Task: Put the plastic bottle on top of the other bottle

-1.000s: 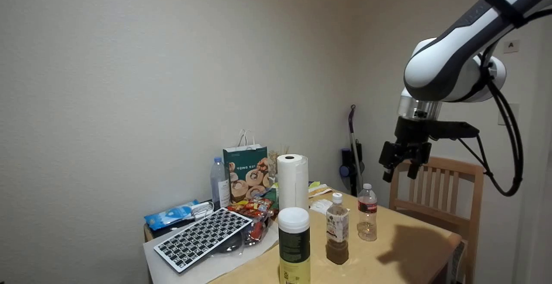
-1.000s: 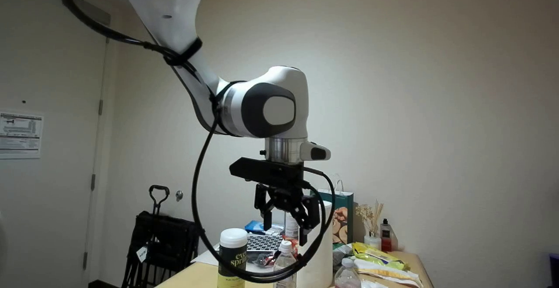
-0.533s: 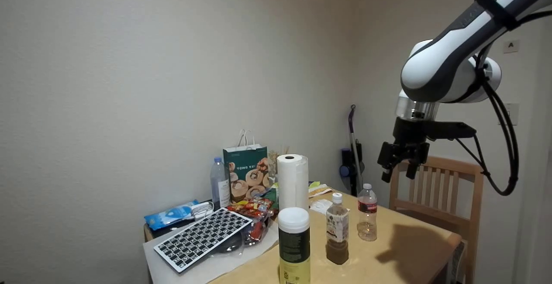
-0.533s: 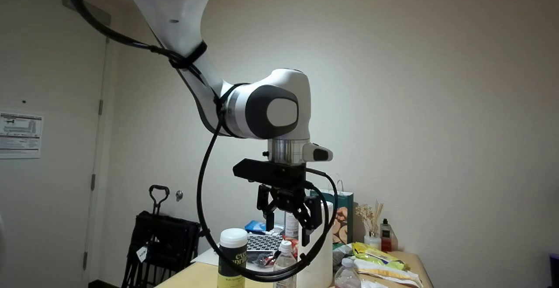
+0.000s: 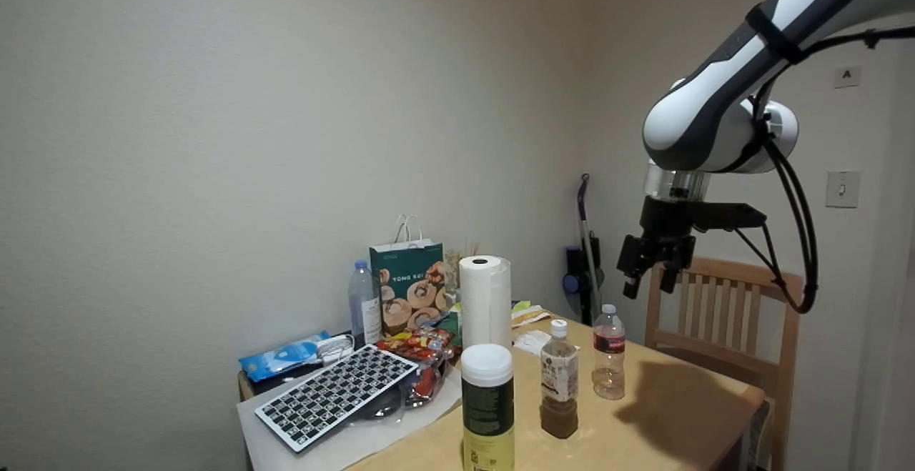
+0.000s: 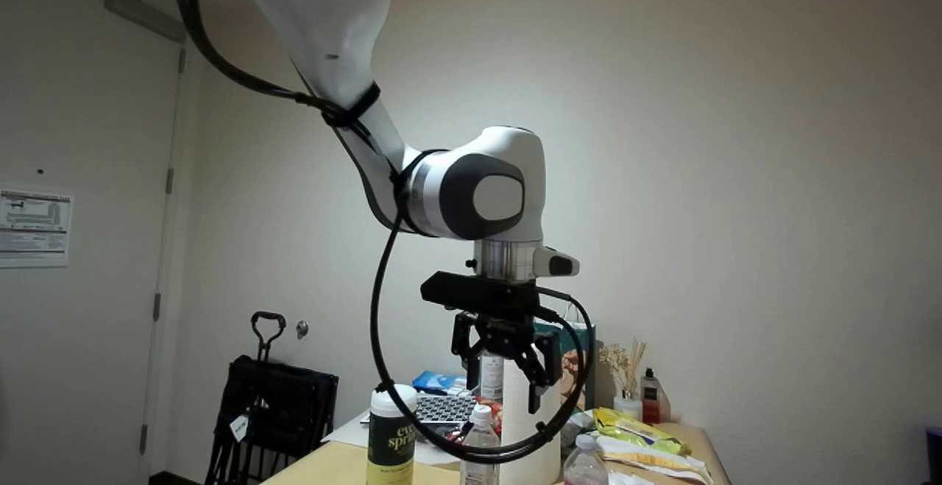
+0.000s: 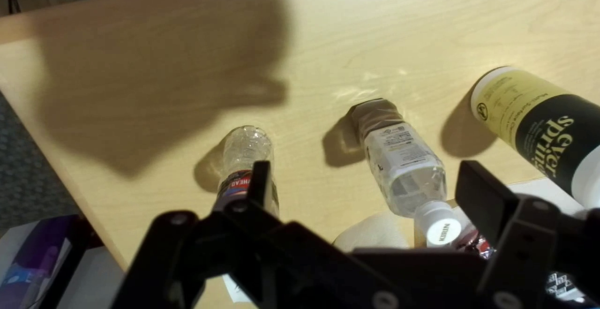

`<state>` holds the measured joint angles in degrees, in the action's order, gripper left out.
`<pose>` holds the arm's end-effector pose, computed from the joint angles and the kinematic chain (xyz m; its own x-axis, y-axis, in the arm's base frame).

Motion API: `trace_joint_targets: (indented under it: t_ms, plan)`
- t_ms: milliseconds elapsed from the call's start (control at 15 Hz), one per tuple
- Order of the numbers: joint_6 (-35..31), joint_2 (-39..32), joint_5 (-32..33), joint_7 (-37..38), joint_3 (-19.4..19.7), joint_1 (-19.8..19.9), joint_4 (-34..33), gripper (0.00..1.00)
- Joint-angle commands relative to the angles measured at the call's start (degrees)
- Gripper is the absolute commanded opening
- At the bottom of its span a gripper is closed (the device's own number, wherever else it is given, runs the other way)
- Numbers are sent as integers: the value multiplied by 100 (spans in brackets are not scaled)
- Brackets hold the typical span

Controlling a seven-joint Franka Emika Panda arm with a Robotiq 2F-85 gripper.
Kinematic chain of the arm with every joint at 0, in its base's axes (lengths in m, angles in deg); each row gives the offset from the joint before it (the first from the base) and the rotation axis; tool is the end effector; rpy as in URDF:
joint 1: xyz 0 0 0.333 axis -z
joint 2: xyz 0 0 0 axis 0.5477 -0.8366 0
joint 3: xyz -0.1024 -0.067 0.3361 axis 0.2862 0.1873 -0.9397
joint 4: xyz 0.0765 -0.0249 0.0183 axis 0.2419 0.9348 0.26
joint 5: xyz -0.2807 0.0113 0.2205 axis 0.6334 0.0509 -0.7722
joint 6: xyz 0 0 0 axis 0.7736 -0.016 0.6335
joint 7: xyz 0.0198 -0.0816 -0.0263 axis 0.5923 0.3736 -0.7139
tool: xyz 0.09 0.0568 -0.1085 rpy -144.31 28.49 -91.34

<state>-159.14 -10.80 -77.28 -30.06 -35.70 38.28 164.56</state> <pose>0.4247 -0.1422 0.3899 0.9661 -0.2047 0.1571 -0.1912 -0.9768 -0.0964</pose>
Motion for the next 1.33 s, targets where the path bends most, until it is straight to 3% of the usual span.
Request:
trace_joint_targets:
  t_ms: [0, 67, 133, 667, 1267]
  plan:
    - [304, -877, -170, -518, 30, 125, -837, 100]
    - [385, -1074, -150, -505, 14, 172, -1025, 100]
    - [169, -587, -43, -220, -89, 181, -561, 100]
    - [185, -727, -38, -217, -139, 210, -688, 100]
    - [284, -2072, 24, -256, -220, 378, -2061, 100]
